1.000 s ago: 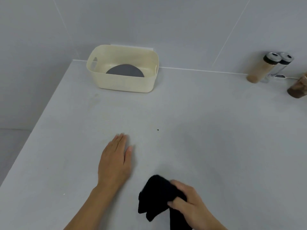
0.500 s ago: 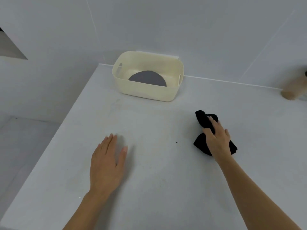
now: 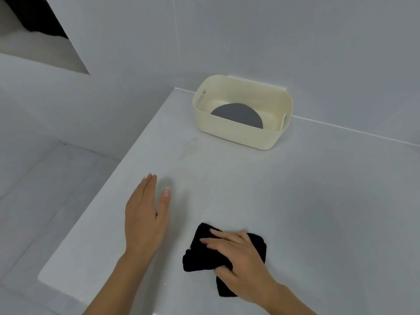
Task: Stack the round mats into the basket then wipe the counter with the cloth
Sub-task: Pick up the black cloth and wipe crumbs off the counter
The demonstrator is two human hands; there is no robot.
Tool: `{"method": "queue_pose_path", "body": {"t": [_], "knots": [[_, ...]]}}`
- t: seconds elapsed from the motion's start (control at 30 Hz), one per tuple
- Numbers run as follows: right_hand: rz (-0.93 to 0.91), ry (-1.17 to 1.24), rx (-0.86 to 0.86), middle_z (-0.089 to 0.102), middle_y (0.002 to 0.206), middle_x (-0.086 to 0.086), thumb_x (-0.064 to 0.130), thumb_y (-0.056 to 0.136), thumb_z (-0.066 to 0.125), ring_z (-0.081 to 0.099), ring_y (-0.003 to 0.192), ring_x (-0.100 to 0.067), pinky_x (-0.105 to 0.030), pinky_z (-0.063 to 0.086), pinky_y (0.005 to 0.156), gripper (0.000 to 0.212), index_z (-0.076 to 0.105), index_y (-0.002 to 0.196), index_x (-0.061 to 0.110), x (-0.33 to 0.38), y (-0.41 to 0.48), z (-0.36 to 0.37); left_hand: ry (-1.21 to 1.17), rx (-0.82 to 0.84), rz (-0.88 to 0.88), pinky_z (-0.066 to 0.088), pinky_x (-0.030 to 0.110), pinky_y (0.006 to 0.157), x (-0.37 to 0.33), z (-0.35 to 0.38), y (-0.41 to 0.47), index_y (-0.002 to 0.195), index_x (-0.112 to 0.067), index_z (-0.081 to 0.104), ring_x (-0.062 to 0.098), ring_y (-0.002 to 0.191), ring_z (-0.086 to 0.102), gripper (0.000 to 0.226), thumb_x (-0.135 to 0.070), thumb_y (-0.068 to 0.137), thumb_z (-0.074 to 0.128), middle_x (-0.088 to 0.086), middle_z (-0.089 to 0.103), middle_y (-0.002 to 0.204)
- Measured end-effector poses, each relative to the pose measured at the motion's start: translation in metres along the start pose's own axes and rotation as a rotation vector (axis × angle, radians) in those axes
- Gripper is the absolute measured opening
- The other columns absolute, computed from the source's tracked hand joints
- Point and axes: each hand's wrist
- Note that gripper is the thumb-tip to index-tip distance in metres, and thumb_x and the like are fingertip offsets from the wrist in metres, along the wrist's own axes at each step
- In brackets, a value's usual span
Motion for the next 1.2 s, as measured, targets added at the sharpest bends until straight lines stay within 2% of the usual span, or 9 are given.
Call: {"method": "queue_pose_path", "body": {"t": [0.07, 0.17, 0.33, 0.4, 0.53, 0.7, 0.9, 1.1, 1.2], "knots": [[0.223, 0.266, -0.067, 0.063, 0.083, 0.039, 0.016, 0.075, 0.047, 0.056, 0.088, 0.008, -0.011, 0.039, 0.079, 0.033, 0.063, 0.099, 0.032, 0.012, 0.011, -0.013, -0.021, -0.013, -0.018, 0.011, 0.024, 0.11, 0.002, -0.005, 0.001, 0.141, -0.015, 0.031, 0.013, 0.139, 0.023, 0.064, -0.05, 0.088, 0.025, 0.0, 0.032, 0.15], [0.501, 0.674, -0.231, 0.064, 0.058, 0.019, -0.003, 0.085, 0.045, 0.056, 0.053, 0.001, -0.014, 0.044, 0.052, 0.033, 0.062, 0.082, 0.026, 0.012, 0.043, -0.038, -0.039, -0.047, -0.056, 0.01, 0.023, 0.108, 0.008, -0.013, 0.003, 0.141, -0.017, 0.032, 0.014, 0.139, 0.024, 0.064, -0.05, 0.087, 0.025, -0.001, 0.032, 0.15], [0.439, 0.553, -0.439, 0.064, 0.076, 0.013, 0.0, 0.083, 0.044, 0.067, 0.075, -0.004, -0.024, 0.049, 0.062, 0.029, 0.058, 0.09, 0.024, 0.01, 0.114, -0.059, -0.023, -0.093, -0.085, 0.012, 0.025, 0.109, 0.023, -0.026, 0.009, 0.14, -0.015, 0.034, 0.016, 0.138, 0.026, 0.062, -0.047, 0.087, 0.025, 0.002, 0.035, 0.148], [0.374, 0.393, -0.421, 0.066, 0.081, 0.01, 0.004, 0.081, 0.043, 0.061, 0.078, -0.015, -0.032, 0.047, 0.071, 0.032, 0.057, 0.097, 0.028, 0.005, 0.141, -0.058, 0.033, -0.095, -0.064, 0.013, 0.027, 0.111, 0.029, -0.028, 0.012, 0.14, -0.015, 0.035, 0.013, 0.139, 0.025, 0.062, -0.047, 0.088, 0.025, 0.002, 0.035, 0.149], [0.175, -0.018, -0.351, 0.067, 0.107, -0.012, 0.008, 0.075, 0.043, 0.059, 0.097, -0.028, -0.043, 0.044, 0.09, 0.046, 0.056, 0.119, 0.008, -0.017, 0.185, -0.043, 0.252, -0.019, -0.001, 0.004, 0.026, 0.114, 0.05, -0.03, 0.021, 0.143, -0.018, 0.027, 0.007, 0.141, 0.012, 0.071, -0.055, 0.086, 0.011, -0.003, 0.025, 0.153], [0.144, -0.307, -0.178, 0.042, 0.144, -0.01, 0.008, 0.084, 0.051, 0.041, 0.129, -0.028, -0.042, 0.029, 0.106, 0.046, 0.05, 0.129, 0.015, -0.043, 0.221, -0.022, 0.443, 0.107, 0.022, -0.006, 0.03, 0.115, 0.089, -0.033, 0.029, 0.146, -0.025, 0.009, 0.003, 0.137, -0.011, 0.072, -0.057, 0.083, -0.001, -0.007, 0.007, 0.155], [0.157, -0.187, 0.123, 0.028, 0.152, -0.001, 0.021, 0.093, 0.045, 0.018, 0.142, -0.019, -0.035, 0.01, 0.114, 0.045, 0.038, 0.138, 0.022, -0.031, 0.234, -0.024, 0.366, 0.158, 0.021, 0.0, 0.028, 0.116, 0.113, -0.037, 0.031, 0.145, -0.025, 0.013, 0.0, 0.137, -0.003, 0.071, -0.054, 0.082, -0.002, -0.011, 0.009, 0.154], [0.087, -0.04, 0.244, 0.032, 0.149, 0.002, 0.018, 0.092, 0.049, 0.018, 0.14, -0.014, -0.017, 0.006, 0.106, 0.046, 0.039, 0.137, 0.022, -0.001, 0.203, 0.002, 0.152, 0.103, 0.013, 0.007, 0.022, 0.112, 0.107, -0.044, 0.032, 0.142, -0.019, 0.031, -0.001, 0.135, 0.016, 0.054, -0.038, 0.093, 0.019, -0.009, 0.026, 0.149], [-0.003, -0.054, 0.272, 0.038, 0.147, 0.001, 0.019, 0.09, 0.049, 0.023, 0.139, -0.011, -0.019, 0.007, 0.108, 0.046, 0.043, 0.135, 0.019, 0.006, 0.19, 0.021, -0.049, 0.054, -0.103, 0.01, 0.016, 0.109, 0.099, -0.049, 0.029, 0.138, -0.021, 0.038, -0.008, 0.125, 0.02, 0.041, -0.022, 0.098, 0.031, -0.021, 0.028, 0.137]]}}
Point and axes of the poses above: each hand's wrist, its own y-axis towards the middle knuckle, its own z-axis out of the palm, x = y × z
